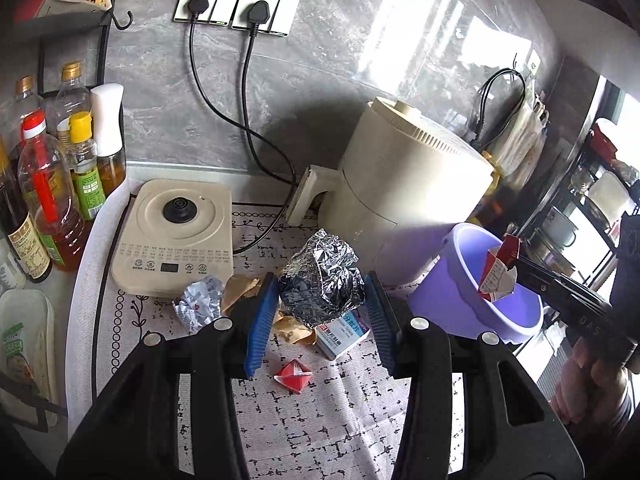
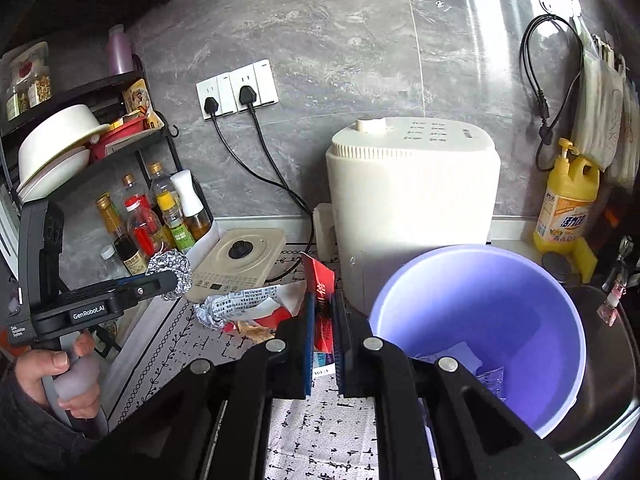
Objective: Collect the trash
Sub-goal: 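Carry the foil ball toward the bucket with the left tool while the right tool drops the red wrapper in, then open the left tool over the lavender bucket to drop the foil ball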
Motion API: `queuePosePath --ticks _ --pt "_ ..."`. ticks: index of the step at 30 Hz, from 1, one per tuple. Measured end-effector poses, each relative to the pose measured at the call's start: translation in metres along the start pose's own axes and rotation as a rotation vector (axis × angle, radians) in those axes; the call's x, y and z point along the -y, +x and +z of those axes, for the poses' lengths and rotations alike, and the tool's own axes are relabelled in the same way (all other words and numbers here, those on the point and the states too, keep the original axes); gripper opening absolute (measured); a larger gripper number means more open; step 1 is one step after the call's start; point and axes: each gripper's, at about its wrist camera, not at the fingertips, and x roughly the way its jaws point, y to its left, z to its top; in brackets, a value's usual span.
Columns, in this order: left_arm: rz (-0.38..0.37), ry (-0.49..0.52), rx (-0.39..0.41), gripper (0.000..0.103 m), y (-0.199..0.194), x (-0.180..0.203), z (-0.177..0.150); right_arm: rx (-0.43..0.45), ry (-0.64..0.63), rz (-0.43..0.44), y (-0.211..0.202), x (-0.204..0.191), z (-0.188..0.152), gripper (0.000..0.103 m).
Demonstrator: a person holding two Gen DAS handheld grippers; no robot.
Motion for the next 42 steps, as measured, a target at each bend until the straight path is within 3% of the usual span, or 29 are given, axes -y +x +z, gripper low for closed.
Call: queuePosePath --ticks 8,9,11,12,23,35,36,37,39,42 --pt "-0.079 0.049 -0.013 0.044 0.015 0.039 0.003 0.019 0.028 -0.125 -0.017 0.051 -0.003 0.013" --pt "-0.088 0.053 -0.017 0.044 0.017 0.043 0.003 0.02 0.018 -0.157 -0.017 0.054 -0.005 0.034" --pt "-0.102 0.063 -0.022 0.044 0.021 0.053 0.003 0.045 0.052 -0.208 -0.024 0.067 -0.008 0.065" --pt "-0.11 0.068 -0.024 0.044 0.023 0.059 0.003 0.065 0.082 -0.215 -0.03 0.074 -0.01 0.067" --pt "-0.197 0.149 -0.04 0.044 0.044 0.131 0.008 0.067 0.231 -0.257 -0.082 0.137 -0.038 0.07" --pt "-0.282 0.241 -0.065 0.046 0.07 0.203 0.007 0.092 0.215 -0.262 -0.117 0.16 -0.041 0.07" --pt "-0.292 0.247 -0.064 0.053 0.071 0.206 0.007 0.091 0.215 -0.262 -0.118 0.16 -0.041 0.07" --pt "-0.296 0.252 -0.059 0.067 0.07 0.208 0.007 0.091 0.218 -0.261 -0.118 0.16 -0.041 0.07" --pt "-0.288 0.257 -0.036 0.081 0.065 0.207 0.008 0.091 0.223 -0.254 -0.119 0.16 -0.042 0.07" --pt "-0.258 0.236 -0.021 0.093 0.06 0.195 0.01 0.087 0.214 -0.242 -0.116 0.155 -0.042 0.07"
